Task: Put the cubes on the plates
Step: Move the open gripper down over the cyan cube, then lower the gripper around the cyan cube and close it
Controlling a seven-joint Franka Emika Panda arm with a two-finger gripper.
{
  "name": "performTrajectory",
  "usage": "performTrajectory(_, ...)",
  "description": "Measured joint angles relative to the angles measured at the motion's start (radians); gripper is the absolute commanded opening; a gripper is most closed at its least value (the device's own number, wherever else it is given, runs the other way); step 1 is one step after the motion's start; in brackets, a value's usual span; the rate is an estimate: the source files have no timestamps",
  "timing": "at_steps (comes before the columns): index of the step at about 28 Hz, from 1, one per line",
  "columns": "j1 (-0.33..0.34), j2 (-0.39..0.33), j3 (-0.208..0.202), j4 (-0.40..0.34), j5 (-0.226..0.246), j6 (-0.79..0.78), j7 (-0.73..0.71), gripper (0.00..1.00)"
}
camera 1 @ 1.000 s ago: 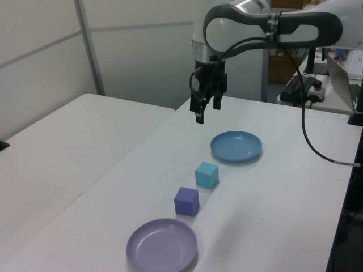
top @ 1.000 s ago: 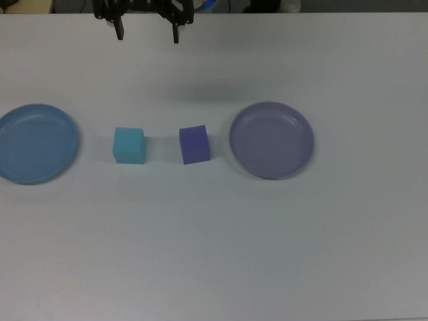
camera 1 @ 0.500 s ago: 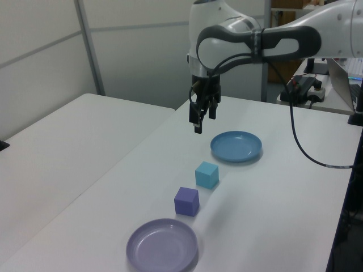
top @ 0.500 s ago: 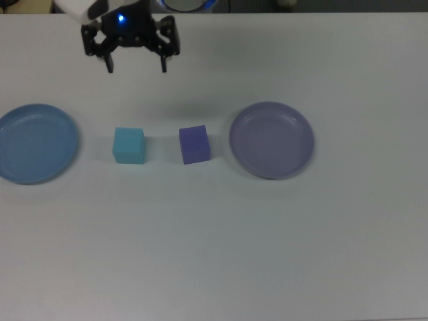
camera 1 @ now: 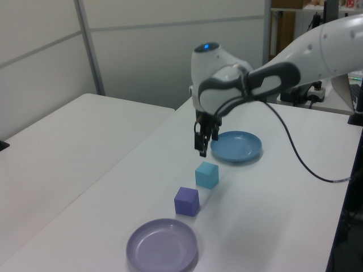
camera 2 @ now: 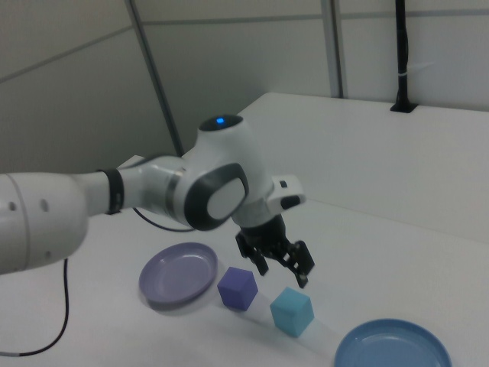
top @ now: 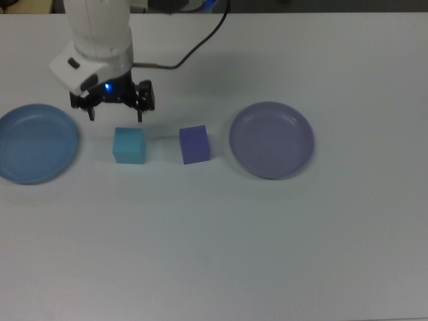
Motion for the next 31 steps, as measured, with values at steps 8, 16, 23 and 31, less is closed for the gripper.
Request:
performTrajectory(8,-0.001,0.087,0.0,0.0,-0.08,0.077,0.045,1.0)
performTrajectory(16,0.001,0.117,0.001,-0.001,-0.101,0.095,0.056,1.0)
performTrajectory(23,0.007,0.117,0.002,-0.008,-0.101,0.095,0.057,1.0)
performTrajectory(31,0.002,0.112,0.002,-0.01,-0.086,0.093,0.062,1.0)
